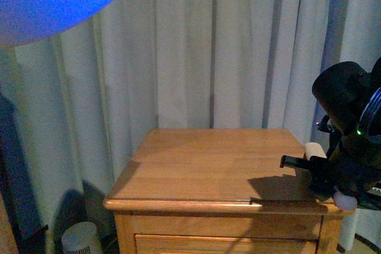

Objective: Clean up trash

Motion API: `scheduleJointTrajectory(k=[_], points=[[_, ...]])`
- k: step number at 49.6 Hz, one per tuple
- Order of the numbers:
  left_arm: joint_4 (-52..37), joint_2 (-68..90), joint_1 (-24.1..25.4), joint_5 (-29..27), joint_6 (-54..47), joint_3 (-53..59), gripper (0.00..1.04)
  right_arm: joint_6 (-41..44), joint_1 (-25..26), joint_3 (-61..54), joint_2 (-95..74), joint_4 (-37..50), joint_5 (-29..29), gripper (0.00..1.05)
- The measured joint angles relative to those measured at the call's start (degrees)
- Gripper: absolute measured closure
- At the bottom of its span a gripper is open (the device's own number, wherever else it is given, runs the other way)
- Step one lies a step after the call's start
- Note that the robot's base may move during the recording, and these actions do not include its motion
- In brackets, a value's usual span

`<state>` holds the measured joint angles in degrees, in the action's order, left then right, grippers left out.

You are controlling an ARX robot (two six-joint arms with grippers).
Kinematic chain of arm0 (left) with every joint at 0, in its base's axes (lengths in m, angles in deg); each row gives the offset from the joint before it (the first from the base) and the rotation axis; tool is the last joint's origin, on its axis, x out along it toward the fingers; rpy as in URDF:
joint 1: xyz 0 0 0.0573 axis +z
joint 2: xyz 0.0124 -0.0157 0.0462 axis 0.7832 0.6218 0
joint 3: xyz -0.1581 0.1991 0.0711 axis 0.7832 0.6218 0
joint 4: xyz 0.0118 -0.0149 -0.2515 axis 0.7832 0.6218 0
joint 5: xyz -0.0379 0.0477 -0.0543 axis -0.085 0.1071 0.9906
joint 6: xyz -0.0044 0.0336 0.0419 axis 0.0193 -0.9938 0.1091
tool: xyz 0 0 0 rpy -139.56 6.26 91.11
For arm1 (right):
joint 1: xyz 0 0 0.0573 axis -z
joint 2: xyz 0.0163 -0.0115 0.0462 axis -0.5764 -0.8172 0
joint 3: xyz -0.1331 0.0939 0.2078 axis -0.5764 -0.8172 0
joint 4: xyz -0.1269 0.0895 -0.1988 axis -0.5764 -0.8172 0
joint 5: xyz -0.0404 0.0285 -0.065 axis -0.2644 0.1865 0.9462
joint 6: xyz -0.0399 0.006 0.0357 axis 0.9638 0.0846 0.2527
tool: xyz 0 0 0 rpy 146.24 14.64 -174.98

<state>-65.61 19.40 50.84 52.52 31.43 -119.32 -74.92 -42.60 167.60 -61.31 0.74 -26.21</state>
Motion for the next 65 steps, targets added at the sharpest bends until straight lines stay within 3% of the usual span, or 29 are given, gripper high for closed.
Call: scheduleJointTrajectory(k=[10,23,43,53,65], points=[[0.0,0.0,0.0,0.0,0.0,0.0,0.77,2.3,0.1,-0.9,2.4,1.8,0.7,0.85],[0.0,0.0,0.0,0.0,0.0,0.0,0.77,11.2,0.1,-5.6,12.0,8.0,3.4,0.85],[0.0,0.0,0.0,0.0,0.0,0.0,0.77,28.8,-2.9,-28.8,41.4,22.6,6.4,0.85],[0.0,0.0,0.0,0.0,0.1,0.0,0.77,33.6,-5.2,-40.7,61.2,25.4,14.8,0.85],[0.0,0.0,0.0,0.0,0.1,0.0,0.77,34.1,-9.0,-46.3,74.0,23.1,21.2,0.85]])
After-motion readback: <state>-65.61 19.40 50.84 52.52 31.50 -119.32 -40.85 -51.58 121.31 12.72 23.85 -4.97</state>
